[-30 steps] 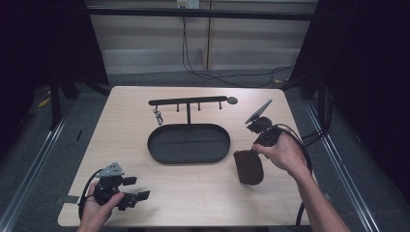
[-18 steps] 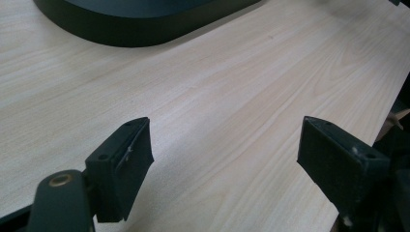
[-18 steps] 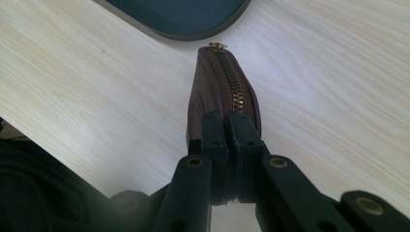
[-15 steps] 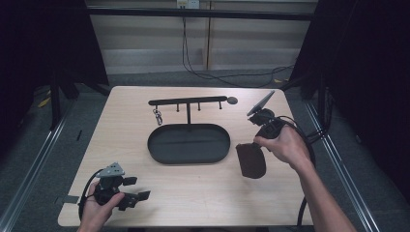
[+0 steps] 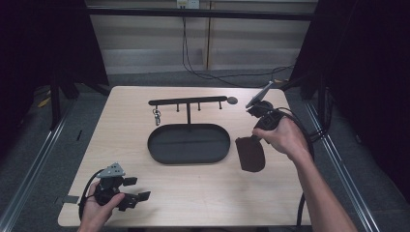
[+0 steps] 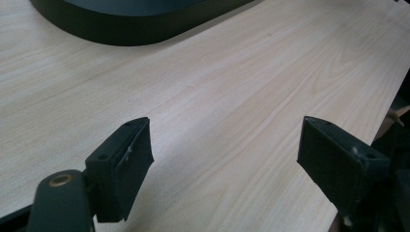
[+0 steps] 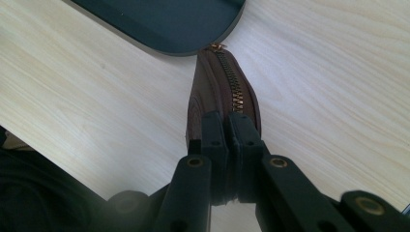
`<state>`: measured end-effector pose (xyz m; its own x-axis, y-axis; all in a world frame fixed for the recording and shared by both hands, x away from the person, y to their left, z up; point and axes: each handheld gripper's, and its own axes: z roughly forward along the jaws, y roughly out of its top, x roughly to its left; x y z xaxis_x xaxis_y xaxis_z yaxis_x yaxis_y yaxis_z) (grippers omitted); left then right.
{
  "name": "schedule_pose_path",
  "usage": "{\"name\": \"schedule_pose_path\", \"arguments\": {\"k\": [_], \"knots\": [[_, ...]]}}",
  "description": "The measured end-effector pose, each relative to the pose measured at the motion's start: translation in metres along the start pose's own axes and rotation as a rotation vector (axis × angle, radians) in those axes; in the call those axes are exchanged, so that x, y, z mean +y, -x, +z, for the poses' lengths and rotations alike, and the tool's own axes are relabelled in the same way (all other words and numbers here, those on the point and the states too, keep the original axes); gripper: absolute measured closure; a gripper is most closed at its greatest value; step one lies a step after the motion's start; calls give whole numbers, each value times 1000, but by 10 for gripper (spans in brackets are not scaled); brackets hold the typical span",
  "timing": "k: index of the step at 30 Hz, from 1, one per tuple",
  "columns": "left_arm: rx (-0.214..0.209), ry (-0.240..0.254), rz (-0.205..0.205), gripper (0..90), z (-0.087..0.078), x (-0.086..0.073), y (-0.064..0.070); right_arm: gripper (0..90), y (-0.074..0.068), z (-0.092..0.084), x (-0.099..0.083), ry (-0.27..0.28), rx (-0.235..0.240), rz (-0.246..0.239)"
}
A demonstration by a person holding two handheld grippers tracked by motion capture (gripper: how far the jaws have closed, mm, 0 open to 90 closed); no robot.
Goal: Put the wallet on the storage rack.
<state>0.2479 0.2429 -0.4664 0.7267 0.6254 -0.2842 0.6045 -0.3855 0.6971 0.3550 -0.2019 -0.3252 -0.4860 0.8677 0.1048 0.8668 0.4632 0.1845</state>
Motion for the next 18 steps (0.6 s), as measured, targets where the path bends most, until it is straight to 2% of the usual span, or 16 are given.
{"name": "schedule_pose_path", "arguments": {"k": [5,11,15,18], "knots": [[-6,-4,-1,197,0,0,0,861,-1,-1,5,-7,6,-7],[-6,-4,-6,197,1,0,0,861,-3,-8,17,16,12,-6],[-6,-4,-7,196,1,-1,0,861,-2,-10,24,49,23,10],[-10,-5,-7,197,1,-1,0,861,0,-9,32,75,51,23]]}}
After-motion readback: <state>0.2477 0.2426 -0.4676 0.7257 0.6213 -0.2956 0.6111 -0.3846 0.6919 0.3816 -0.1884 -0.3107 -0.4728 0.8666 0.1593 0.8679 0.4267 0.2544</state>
